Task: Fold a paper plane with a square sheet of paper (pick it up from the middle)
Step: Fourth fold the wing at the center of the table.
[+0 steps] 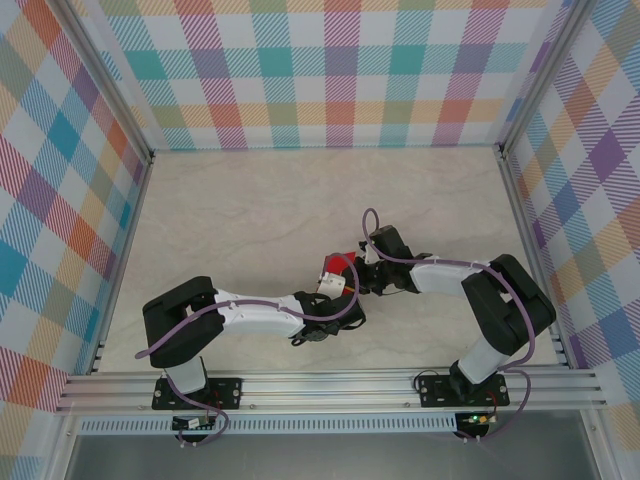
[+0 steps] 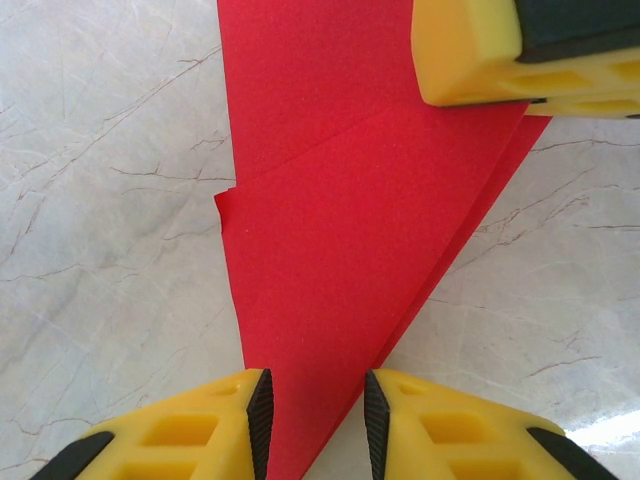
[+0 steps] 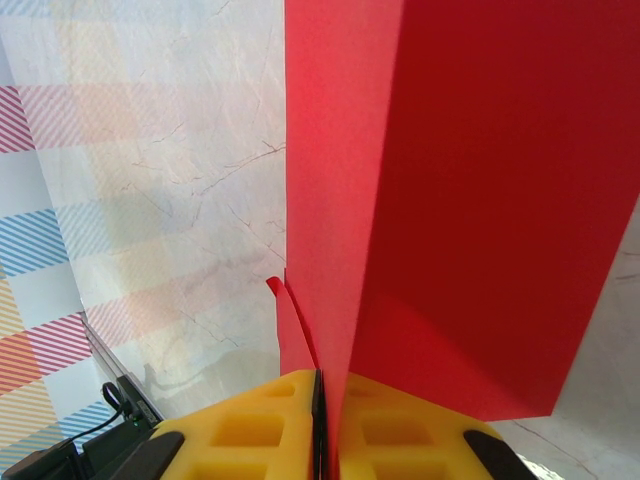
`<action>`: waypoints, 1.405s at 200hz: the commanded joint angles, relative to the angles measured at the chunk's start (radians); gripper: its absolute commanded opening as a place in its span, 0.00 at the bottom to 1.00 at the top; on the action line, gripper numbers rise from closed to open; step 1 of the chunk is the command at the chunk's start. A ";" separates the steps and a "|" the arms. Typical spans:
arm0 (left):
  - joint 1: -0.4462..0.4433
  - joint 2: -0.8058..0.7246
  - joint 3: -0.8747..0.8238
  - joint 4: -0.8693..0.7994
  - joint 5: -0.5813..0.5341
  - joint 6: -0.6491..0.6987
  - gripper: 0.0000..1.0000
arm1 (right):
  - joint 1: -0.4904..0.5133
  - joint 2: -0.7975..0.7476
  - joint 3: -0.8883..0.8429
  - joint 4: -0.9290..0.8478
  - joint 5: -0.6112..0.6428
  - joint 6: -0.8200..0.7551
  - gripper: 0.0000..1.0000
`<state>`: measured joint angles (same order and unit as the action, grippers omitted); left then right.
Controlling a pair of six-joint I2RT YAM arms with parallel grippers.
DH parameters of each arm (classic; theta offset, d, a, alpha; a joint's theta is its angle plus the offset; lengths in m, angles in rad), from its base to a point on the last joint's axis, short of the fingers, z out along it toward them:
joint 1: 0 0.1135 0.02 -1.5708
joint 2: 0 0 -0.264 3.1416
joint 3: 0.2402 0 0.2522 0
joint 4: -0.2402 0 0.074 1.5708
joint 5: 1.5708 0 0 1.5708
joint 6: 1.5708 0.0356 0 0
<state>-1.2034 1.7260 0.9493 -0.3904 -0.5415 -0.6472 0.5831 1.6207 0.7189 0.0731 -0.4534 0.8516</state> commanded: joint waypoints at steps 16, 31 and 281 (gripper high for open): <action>-0.009 -0.002 -0.003 -0.012 -0.021 -0.003 0.32 | -0.003 0.004 0.024 -0.016 0.000 -0.020 0.11; -0.010 -0.002 -0.005 -0.011 -0.020 -0.003 0.32 | -0.003 0.004 0.024 -0.017 0.001 -0.020 0.11; 0.002 0.013 0.003 0.014 -0.041 0.061 0.31 | -0.003 -0.002 0.028 -0.024 -0.002 -0.020 0.11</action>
<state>-1.2030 1.7256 0.9337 -0.3828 -0.5602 -0.6014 0.5827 1.6207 0.7204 0.0650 -0.4530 0.8513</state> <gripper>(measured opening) 0.317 0.114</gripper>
